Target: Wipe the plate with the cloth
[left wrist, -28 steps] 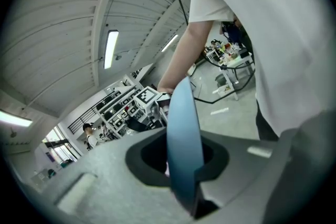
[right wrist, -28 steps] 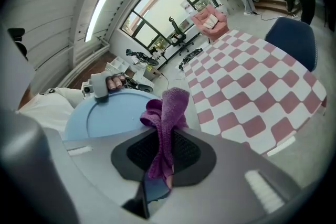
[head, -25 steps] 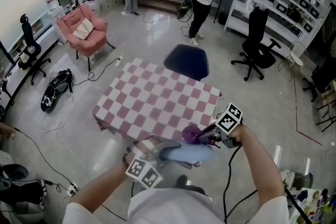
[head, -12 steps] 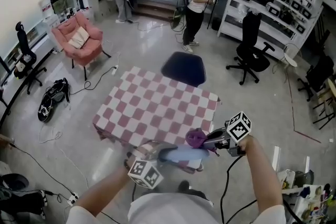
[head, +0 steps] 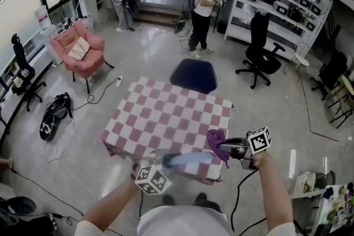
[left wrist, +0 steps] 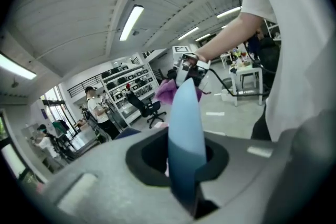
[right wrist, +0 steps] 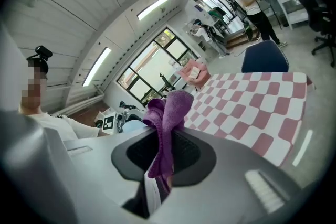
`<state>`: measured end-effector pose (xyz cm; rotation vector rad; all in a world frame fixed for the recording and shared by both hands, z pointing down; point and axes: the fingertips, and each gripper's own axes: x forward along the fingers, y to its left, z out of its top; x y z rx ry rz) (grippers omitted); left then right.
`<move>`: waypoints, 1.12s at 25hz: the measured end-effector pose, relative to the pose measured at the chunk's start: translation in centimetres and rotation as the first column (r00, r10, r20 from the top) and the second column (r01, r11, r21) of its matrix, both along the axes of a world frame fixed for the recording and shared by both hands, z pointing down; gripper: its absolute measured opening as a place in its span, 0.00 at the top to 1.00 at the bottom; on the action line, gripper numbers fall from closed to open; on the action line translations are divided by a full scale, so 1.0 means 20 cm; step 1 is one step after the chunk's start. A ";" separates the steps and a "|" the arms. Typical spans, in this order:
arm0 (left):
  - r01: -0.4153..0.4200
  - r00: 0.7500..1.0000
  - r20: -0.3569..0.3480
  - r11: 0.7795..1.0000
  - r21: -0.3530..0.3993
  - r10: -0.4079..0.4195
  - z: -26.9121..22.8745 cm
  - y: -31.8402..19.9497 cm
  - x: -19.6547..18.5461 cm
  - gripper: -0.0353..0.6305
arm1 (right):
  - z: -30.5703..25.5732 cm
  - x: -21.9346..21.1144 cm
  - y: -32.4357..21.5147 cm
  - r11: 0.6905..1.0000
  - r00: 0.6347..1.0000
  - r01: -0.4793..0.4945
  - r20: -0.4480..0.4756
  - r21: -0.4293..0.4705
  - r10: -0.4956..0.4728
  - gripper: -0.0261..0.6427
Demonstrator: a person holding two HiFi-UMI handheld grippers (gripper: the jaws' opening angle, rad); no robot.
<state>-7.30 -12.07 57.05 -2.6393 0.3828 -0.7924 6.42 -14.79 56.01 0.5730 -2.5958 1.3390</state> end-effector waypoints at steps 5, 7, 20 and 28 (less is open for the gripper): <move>0.071 0.994 -0.073 0.988 -0.140 -0.082 0.06 -0.14 -0.06 0.87 | 0.04 -0.01 -0.03 0.992 0.991 -0.123 -0.039 0.041 0.125 0.87; 0.101 0.987 -0.105 0.973 -0.208 -0.125 0.08 -0.19 -0.08 0.87 | 0.07 0.02 -0.04 0.981 0.980 -0.187 -0.063 0.048 0.190 0.87; 0.185 0.897 -0.216 0.770 -0.610 -0.386 0.12 -0.36 -0.03 0.87 | 0.12 0.10 -0.07 0.920 0.923 -0.337 -0.126 0.199 0.365 0.87; 0.202 0.797 -0.244 0.625 -0.754 -0.553 0.12 -0.41 0.09 0.87 | 0.16 0.18 -0.11 0.912 0.922 -0.310 -0.147 0.268 0.357 0.87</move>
